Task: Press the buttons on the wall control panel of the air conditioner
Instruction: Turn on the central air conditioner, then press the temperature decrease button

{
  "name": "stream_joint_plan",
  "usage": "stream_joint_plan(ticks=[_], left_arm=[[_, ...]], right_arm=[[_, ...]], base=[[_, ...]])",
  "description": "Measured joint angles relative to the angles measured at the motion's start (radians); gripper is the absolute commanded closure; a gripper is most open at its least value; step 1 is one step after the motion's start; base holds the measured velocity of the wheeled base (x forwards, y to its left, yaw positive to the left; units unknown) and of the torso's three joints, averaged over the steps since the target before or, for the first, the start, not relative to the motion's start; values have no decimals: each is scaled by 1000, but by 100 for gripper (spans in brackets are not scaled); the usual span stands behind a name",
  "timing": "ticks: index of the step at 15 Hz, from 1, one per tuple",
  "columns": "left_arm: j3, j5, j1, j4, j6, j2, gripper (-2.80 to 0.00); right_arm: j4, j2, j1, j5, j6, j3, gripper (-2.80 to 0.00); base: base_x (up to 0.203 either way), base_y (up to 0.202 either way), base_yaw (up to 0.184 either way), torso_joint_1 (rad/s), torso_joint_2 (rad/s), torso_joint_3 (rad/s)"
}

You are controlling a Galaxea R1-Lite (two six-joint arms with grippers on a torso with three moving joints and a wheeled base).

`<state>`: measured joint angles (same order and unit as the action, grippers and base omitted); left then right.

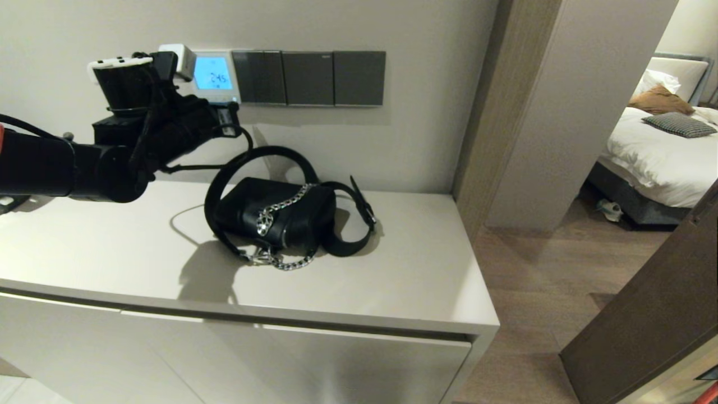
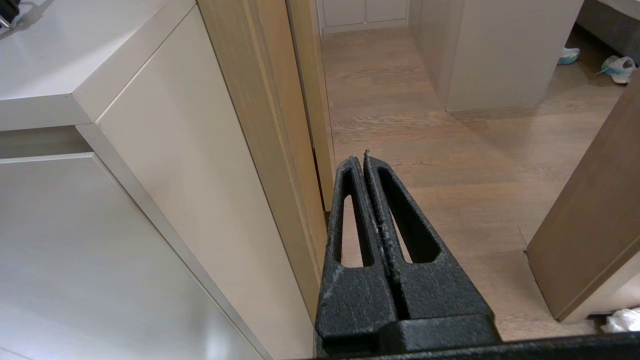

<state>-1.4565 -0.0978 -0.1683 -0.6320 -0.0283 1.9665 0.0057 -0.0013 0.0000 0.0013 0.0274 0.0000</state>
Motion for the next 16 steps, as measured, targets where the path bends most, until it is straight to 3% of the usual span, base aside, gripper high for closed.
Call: stream_joint_plan(ticks=[5, 11, 16], left_arm=[[29, 0, 6, 3, -2, -41, 0], [-4, -2, 94, 15, 0, -44, 0], [-6, -4, 98, 16, -1, -31, 0]], right_arm=[[0, 0, 0, 0, 0, 0, 0], [0, 0, 0, 0, 0, 0, 0], [0, 0, 0, 0, 0, 0, 0]], base=[[0, 0, 0, 0, 0, 0], [0, 0, 0, 0, 0, 0], [0, 0, 0, 0, 0, 0]])
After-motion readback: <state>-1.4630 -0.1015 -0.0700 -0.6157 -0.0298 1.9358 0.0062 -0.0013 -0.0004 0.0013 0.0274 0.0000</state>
